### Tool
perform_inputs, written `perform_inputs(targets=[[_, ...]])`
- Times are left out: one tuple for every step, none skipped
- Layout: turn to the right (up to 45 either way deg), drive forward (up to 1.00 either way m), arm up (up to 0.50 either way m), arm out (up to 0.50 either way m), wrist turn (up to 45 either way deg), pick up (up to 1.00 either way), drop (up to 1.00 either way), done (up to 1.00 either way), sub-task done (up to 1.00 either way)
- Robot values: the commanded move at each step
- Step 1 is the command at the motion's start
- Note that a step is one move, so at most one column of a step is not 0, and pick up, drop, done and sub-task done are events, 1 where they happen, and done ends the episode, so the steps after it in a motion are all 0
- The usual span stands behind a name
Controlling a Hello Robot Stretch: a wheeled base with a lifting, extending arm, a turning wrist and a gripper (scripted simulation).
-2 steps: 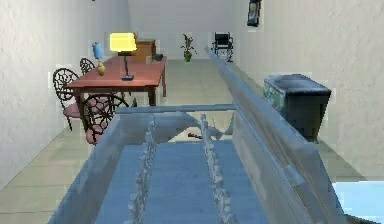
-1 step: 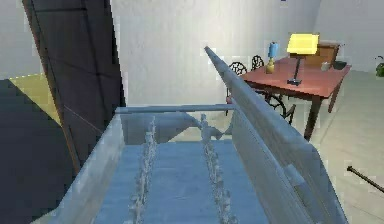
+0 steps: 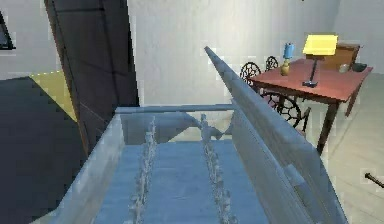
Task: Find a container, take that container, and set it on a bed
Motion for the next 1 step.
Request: perform_inputs(targets=[[45.0, 0.00, 0.00, 0.00, 0.0, 0.00, 0.00, 0.00, 0.00]])
